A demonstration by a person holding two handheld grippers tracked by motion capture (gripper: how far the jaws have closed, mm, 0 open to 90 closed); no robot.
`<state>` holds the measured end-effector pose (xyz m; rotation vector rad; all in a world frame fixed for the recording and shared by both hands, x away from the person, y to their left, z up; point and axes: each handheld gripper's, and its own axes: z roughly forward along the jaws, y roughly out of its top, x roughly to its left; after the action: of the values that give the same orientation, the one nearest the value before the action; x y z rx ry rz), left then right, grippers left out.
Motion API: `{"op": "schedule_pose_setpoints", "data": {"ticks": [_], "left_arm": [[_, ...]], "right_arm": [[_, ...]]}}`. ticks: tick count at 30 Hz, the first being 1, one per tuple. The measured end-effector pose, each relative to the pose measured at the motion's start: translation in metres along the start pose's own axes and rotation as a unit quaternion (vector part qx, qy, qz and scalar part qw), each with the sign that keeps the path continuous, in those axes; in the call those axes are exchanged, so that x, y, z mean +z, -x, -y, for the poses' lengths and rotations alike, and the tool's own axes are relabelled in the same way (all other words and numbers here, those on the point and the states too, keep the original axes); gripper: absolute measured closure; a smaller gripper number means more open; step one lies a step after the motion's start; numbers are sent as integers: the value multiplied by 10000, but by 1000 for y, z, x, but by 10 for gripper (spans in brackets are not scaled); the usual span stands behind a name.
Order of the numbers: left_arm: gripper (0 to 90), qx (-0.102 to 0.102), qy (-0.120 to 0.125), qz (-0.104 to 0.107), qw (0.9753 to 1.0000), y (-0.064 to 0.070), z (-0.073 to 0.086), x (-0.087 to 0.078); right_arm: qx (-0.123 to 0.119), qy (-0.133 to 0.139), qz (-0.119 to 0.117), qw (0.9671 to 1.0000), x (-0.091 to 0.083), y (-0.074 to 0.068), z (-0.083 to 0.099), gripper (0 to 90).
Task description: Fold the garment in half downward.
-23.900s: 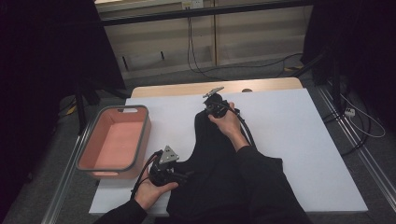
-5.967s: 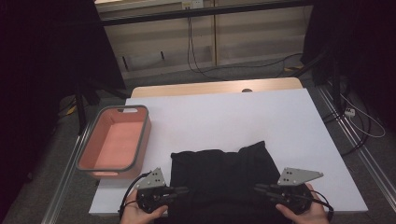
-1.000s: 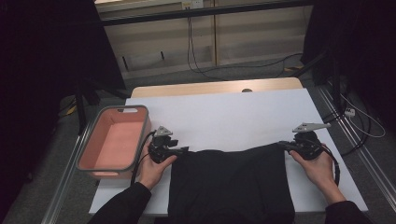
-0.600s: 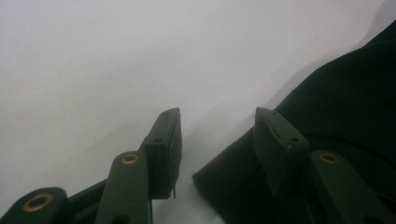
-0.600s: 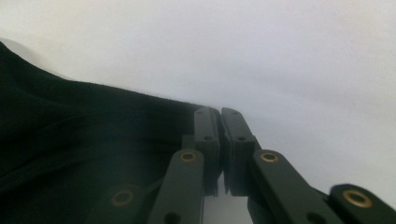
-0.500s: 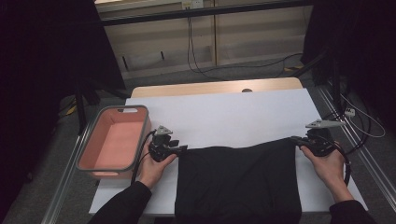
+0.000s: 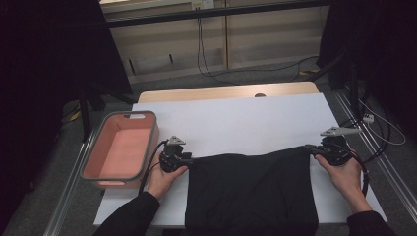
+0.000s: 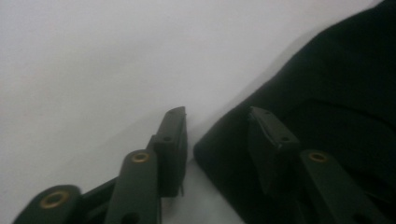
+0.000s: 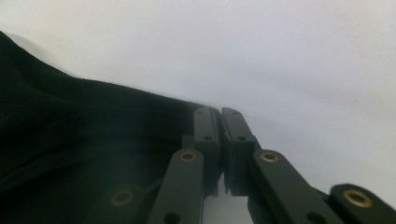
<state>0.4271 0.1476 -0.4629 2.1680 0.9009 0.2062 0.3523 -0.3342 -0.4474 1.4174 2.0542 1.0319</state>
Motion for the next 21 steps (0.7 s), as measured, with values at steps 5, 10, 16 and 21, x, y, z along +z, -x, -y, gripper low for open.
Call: {"op": "schedule_pose_setpoints", "data": {"ticks": [5, 10, 16, 21], "left_arm": [[804, -9, -62, 223, 9997, 4, 1, -1], [853, -140, 156, 251, 9995, 1, -1, -9], [860, -229, 739, 218, 9968, 0, -10, -31], [863, -191, 1129, 83, 9934, -1, -19, -47]], "right_arm": [[37, -31, -5, 10000, 1, 0, 0, 856], [54, 17, -15, 10000, -1, 1, 0, 855], [179, 168, -13, 9997, -5, 4, 0, 853], [280, 381, 98, 9988, -15, 10, -4, 854]]}}
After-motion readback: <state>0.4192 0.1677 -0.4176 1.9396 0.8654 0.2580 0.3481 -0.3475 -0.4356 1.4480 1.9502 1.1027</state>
